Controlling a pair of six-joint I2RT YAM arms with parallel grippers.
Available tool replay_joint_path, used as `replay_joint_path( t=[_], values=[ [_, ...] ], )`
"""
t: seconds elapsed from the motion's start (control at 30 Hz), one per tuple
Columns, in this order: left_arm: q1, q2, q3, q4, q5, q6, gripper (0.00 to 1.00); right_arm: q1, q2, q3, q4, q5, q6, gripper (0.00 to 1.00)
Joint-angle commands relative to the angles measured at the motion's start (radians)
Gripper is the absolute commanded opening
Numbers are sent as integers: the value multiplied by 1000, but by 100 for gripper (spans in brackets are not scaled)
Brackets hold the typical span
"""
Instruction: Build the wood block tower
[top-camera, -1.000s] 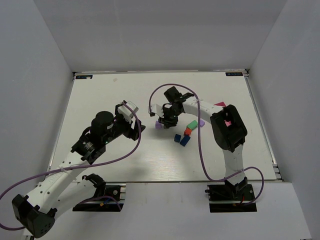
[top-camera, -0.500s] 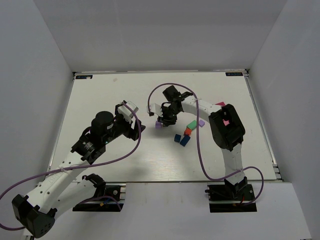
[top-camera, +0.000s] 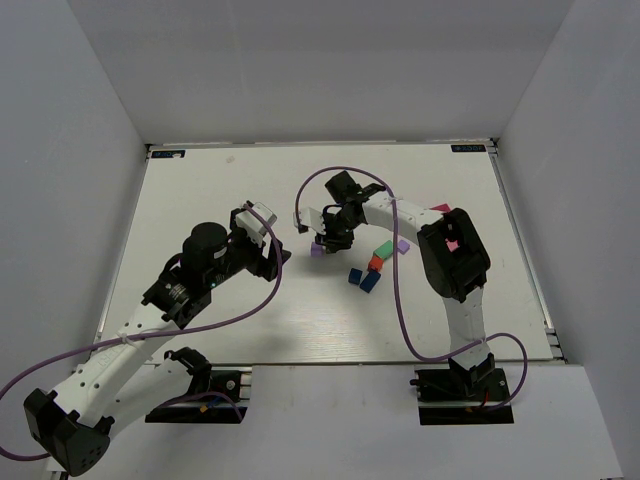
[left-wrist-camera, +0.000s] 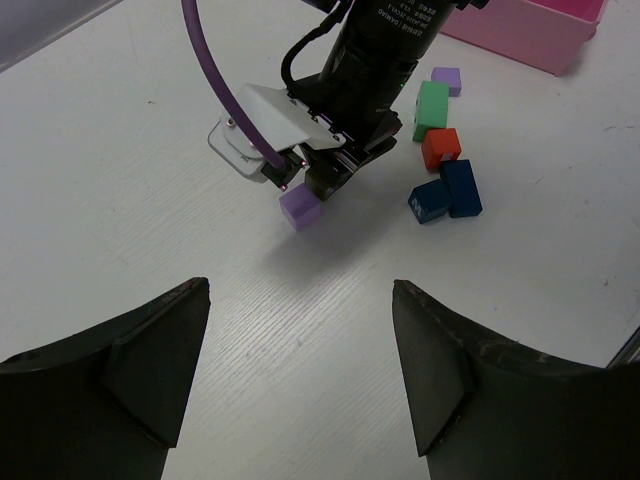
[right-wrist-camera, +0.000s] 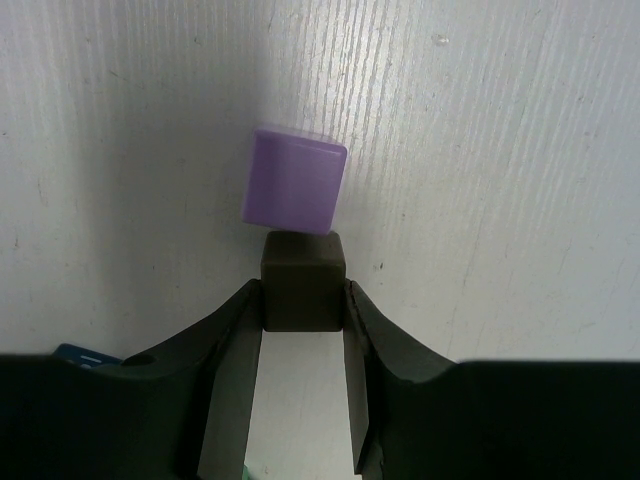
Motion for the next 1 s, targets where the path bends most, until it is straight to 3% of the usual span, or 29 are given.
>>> replay_joint_path(
  t=[0.0, 0.43, 0.57, 0.77, 0.87, 0.97],
  values=[
    [4, -17, -1, 13, 18, -8, 84, 6, 10, 17, -54, -6, -13, 25],
    [4, -17, -1, 13, 18, -8, 84, 9, 19, 30, -71, -17, -5, 26],
    [4, -17, -1, 13, 18, -8, 84, 12, 22, 28, -69, -17, 1, 31],
    [4, -17, -1, 13, 18, -8, 84, 13, 21, 23, -40, -7, 18, 59],
    [4, -17, -1, 13, 18, -8, 84, 12, 13, 16, -27, 0, 24, 69],
    [4, -17, -1, 13, 18, -8, 84, 13, 4, 10, -19, 6, 30, 90]
  ],
)
